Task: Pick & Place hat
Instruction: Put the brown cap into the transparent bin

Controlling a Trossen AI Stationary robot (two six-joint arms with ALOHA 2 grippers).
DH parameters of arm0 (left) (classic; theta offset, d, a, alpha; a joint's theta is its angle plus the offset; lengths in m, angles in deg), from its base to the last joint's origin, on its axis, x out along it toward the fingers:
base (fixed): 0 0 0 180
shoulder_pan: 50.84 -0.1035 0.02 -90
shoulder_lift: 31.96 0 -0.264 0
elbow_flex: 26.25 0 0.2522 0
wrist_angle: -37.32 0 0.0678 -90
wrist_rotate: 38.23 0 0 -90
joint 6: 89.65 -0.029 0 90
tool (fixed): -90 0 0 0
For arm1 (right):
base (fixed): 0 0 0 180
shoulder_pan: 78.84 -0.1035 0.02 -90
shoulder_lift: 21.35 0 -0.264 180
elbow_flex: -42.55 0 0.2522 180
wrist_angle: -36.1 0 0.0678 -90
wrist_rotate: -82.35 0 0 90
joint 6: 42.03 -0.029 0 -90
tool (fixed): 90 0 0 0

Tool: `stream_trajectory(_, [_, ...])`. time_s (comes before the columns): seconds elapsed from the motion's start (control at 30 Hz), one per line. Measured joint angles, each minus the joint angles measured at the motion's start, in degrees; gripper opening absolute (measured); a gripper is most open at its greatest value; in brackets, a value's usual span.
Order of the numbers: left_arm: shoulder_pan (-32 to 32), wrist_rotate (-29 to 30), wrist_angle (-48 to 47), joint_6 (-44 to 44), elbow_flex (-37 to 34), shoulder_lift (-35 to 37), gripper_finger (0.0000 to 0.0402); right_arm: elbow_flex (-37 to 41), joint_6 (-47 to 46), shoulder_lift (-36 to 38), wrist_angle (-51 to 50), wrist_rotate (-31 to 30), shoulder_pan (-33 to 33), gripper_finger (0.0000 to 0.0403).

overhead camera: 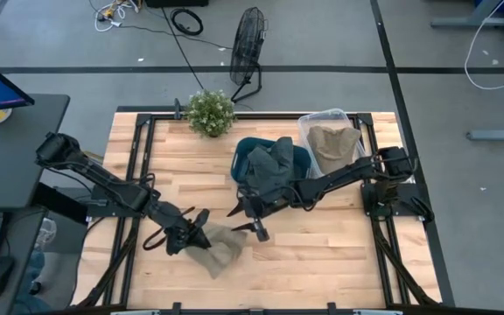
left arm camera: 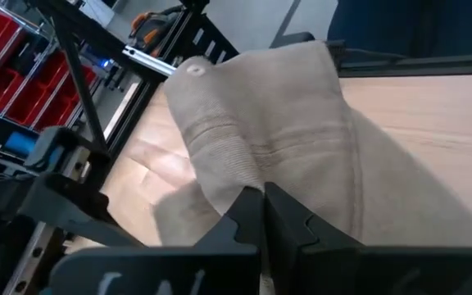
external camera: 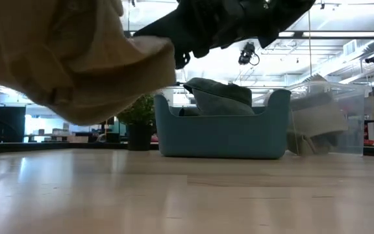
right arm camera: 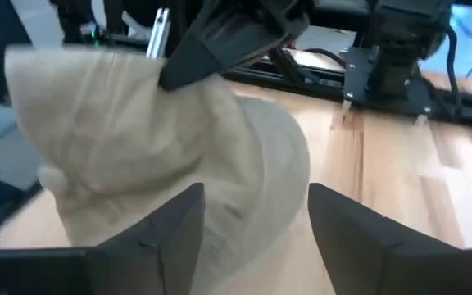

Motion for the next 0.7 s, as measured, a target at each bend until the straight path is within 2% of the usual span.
stream_trajectory(0.27, [-0.05, -0.02, -0.22, -0.76, 0.00, -0.79, 0.0003, 0.00, -16.63, -1.71, 1.31, 0.70, -0.11, 0.0252])
stream_trajectory(0.43, [-0.66, 0.00, 0.00, -2.20, -0.01, -1.24, 0.0003, -0.10, -16.06, -3.78, 3.58, 1.01, -0.66, 0.0254])
stream_trajectory(0.6, [-1.40, -0.02, 2.31, -8.09, 0.46, -1.22, 0.0003, -3.21, -17.63, -6.41, -0.23, 2.74, -0.85, 0.0255])
stream_trajectory(0.7, [-1.73, -0.02, 1.69, -8.79, 1.43, -1.22, 0.0003, -5.42, -16.68, -7.22, -3.65, 3.12, -0.83, 0.0255])
